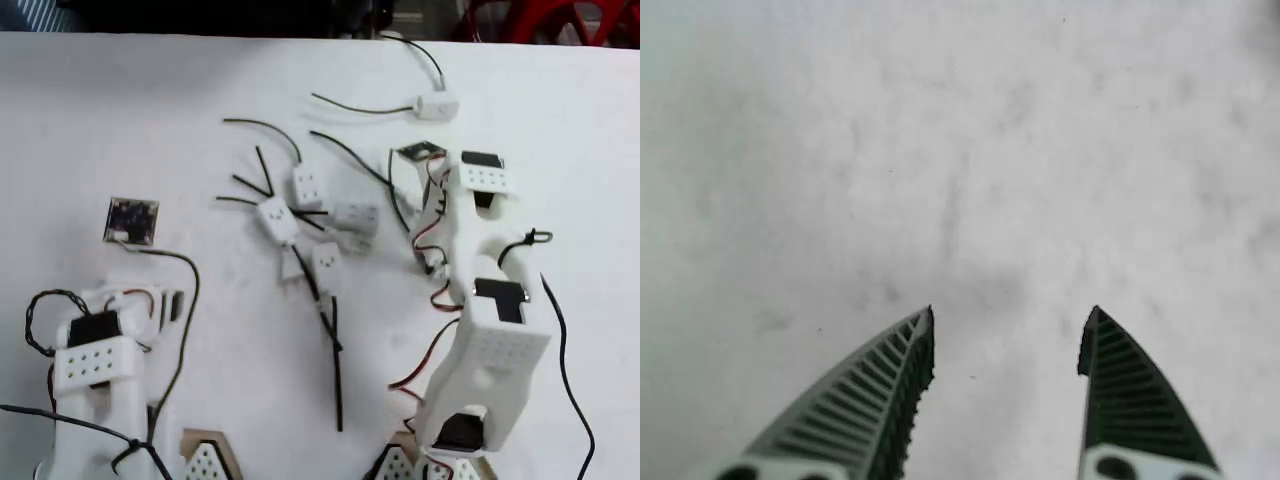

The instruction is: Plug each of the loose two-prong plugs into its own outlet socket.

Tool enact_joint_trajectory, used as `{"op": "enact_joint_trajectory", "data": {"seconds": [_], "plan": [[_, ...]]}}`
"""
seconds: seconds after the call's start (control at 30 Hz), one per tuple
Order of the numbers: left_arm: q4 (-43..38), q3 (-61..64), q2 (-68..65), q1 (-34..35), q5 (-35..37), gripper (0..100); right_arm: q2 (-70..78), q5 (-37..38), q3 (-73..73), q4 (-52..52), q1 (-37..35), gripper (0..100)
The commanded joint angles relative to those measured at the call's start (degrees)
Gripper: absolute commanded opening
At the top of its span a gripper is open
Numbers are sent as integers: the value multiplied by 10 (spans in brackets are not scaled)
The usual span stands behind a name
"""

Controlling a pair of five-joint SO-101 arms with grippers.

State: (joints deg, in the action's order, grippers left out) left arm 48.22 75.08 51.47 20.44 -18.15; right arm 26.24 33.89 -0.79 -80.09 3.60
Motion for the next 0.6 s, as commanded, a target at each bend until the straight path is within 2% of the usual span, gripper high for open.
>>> {"op": "enact_joint_trajectory", "data": {"seconds": [0.0, 0.23, 0.47, 0.57], "plan": [[-11, -3, 14, 2, 3, 242, -12, 5, -22, -7, 6, 17], [-11, -3, 14, 2, 3, 242, -54, 4, -23, -58, 3, 17], [-11, -3, 14, 2, 3, 242, -195, 0, -18, -106, -9, 17], [-11, -3, 14, 2, 3, 242, -255, -34, -18, -116, -21, 17]]}}
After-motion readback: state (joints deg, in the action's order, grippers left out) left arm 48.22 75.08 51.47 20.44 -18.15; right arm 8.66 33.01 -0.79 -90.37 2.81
